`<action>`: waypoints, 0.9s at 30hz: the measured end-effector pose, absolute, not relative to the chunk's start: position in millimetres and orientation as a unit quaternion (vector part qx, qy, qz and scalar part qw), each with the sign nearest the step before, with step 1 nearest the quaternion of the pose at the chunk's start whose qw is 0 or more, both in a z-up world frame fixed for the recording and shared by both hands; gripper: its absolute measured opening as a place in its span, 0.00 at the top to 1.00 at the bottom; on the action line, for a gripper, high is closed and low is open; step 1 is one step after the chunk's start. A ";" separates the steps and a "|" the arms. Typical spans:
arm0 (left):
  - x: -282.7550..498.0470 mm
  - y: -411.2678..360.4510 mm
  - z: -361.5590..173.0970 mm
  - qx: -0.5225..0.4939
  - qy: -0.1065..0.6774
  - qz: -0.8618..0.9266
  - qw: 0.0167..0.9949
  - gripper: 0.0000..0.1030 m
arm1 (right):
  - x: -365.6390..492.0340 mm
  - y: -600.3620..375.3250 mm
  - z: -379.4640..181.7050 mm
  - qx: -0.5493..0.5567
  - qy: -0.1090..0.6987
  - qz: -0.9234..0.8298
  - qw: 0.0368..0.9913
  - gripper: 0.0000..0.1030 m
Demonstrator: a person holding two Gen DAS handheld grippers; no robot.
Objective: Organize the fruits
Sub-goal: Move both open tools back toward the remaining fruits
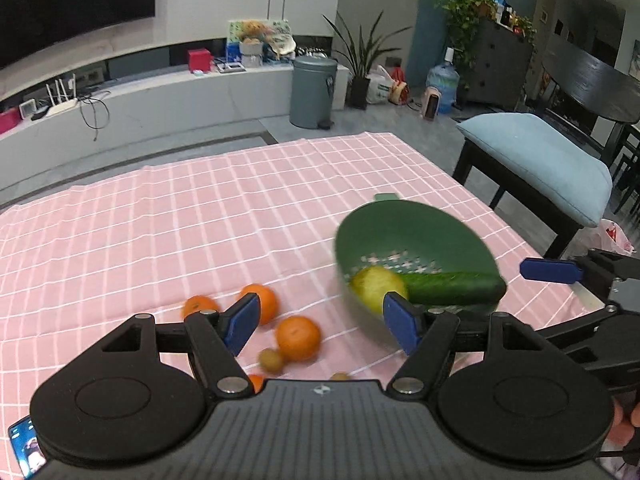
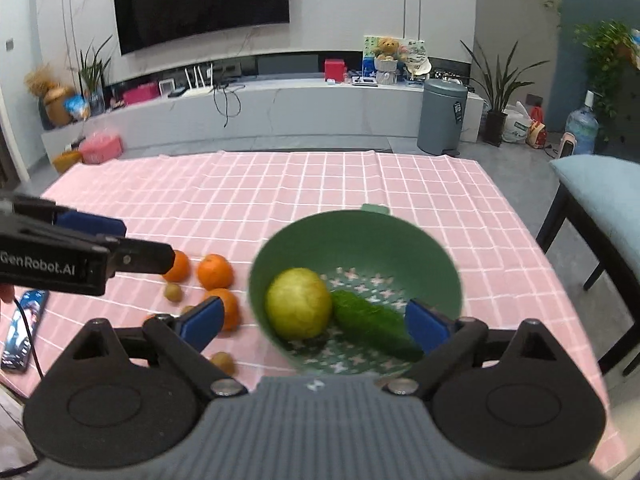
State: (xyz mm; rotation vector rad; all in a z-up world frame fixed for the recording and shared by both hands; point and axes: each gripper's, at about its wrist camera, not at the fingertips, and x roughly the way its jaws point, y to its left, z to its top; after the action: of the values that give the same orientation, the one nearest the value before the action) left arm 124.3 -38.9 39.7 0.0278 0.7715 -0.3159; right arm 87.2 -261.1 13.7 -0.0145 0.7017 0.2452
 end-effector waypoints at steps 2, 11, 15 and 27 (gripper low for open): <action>119.6 -28.0 34.9 0.014 0.376 -0.148 0.915 0.20 | 76.1 -249.4 13.1 0.000 0.341 0.117 0.933 0.11; 104.3 15.3 7.6 -0.014 0.398 -0.142 0.906 0.27 | 50.8 -209.5 -13.3 0.003 0.346 0.143 0.927 0.22; 100.6 27.5 -6.6 -0.053 0.403 -0.135 0.904 0.32 | 64.3 -201.2 -30.4 0.006 0.373 0.141 0.917 0.36; 114.6 45.2 -39.2 -0.108 0.457 -0.121 0.874 0.42 | 85.6 -186.4 -64.1 0.018 0.412 0.147 0.899 0.55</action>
State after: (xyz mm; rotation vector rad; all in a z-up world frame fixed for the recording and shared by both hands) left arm 114.6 45.2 -39.2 -0.2260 0.9553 -0.2517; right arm 85.6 -186.4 -64.1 0.0378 0.8536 0.3049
